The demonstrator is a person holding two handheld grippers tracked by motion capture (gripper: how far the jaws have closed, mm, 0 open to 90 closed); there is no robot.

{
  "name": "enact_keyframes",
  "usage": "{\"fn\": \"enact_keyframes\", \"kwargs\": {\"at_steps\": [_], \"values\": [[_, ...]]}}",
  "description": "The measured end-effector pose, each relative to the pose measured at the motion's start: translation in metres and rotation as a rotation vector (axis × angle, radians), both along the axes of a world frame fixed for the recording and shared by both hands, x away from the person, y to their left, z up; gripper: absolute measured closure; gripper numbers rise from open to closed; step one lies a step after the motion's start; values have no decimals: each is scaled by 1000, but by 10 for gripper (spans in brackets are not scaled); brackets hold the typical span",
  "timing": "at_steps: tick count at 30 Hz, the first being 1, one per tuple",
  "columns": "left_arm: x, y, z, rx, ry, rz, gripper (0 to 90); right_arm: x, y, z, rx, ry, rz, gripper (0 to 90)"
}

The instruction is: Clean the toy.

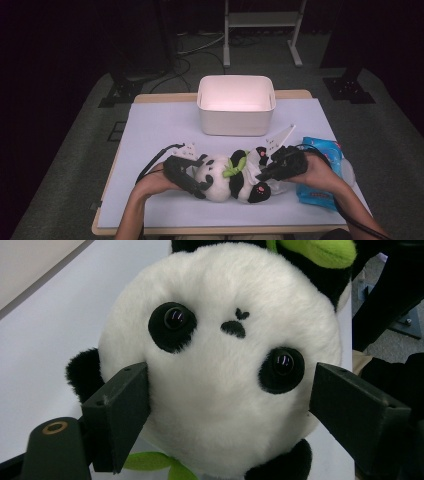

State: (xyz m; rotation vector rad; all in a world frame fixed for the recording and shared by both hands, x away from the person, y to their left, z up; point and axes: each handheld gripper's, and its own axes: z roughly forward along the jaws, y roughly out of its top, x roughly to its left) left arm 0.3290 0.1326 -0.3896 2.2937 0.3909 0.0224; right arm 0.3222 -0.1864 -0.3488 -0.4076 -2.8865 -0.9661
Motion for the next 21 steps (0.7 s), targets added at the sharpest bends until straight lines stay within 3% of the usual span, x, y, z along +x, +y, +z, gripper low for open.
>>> {"fn": "enact_keyframes", "kwargs": {"at_steps": [13,21], "values": [[0,-1,-1,-6,3,2,162,-5,35,4,14,-7,111,853],[0,0,-1,-10,0,3,162,-6,24,4,8,-15,84,852]]}}
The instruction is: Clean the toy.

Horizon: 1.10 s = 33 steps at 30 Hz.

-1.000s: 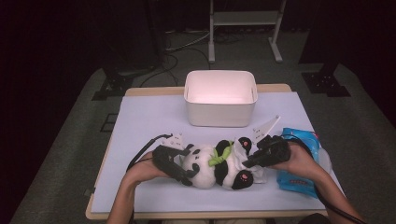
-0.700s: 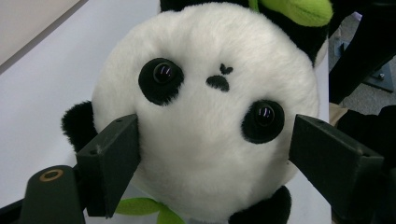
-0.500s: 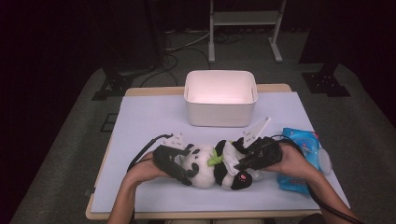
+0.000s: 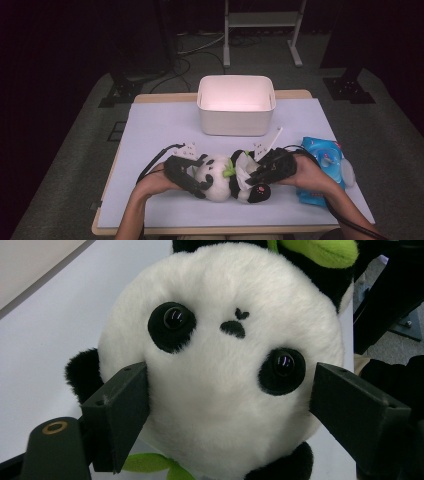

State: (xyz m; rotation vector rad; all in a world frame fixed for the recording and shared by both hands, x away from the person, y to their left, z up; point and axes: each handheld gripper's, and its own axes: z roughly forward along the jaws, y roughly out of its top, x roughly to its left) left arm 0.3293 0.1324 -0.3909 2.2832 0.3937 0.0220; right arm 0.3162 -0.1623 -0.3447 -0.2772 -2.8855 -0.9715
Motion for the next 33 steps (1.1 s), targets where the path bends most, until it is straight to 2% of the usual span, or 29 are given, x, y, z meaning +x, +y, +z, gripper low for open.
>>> {"fn": "enact_keyframes", "kwargs": {"at_steps": [11,20,27,33], "values": [[-2,1,0,-3,-3,0,162,2,-17,-2,-11,-2,-45,853],[-2,0,0,3,-3,6,162,0,-38,-10,-25,5,-95,854],[-3,-1,0,7,-2,11,162,-2,-30,-5,-19,-10,-69,854],[-2,-1,-1,4,0,13,162,-1,-12,0,-29,-17,-25,854]]}}
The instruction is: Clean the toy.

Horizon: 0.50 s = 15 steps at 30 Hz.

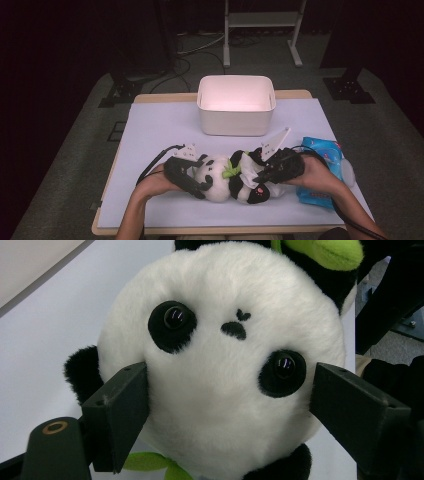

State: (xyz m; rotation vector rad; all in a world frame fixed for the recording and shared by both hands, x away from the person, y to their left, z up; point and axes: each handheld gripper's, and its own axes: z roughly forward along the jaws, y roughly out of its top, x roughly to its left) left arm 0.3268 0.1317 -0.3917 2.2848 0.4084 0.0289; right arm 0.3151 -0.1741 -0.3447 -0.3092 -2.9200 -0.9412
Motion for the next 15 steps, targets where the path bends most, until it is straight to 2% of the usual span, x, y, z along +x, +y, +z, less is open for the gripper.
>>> {"fn": "enact_keyframes", "kwargs": {"at_steps": [7,11,15], "values": [[0,0,1,8,-4,-1,162,-1,20,3,20,-2,55,854],[0,0,1,9,-4,-2,162,-3,22,7,22,-9,68,853],[0,0,1,10,-4,-2,162,-3,18,7,19,-9,56,853]]}}
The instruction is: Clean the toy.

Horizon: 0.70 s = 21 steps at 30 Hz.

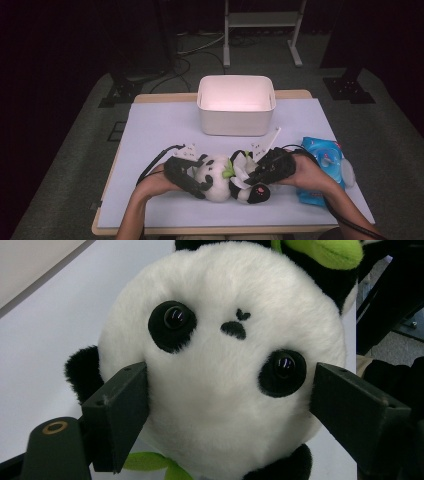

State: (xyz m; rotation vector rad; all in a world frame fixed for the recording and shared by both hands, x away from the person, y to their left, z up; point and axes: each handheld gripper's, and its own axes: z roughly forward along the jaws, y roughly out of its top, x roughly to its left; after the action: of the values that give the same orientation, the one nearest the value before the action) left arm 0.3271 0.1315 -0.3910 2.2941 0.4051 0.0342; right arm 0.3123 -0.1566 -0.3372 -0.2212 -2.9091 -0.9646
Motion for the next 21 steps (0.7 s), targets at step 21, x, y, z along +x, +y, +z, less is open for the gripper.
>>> {"fn": "enact_keyframes", "kwargs": {"at_steps": [21], "values": [[-1,-1,0,2,0,1,162,36,-11,4,-27,-73,-156,854]]}}
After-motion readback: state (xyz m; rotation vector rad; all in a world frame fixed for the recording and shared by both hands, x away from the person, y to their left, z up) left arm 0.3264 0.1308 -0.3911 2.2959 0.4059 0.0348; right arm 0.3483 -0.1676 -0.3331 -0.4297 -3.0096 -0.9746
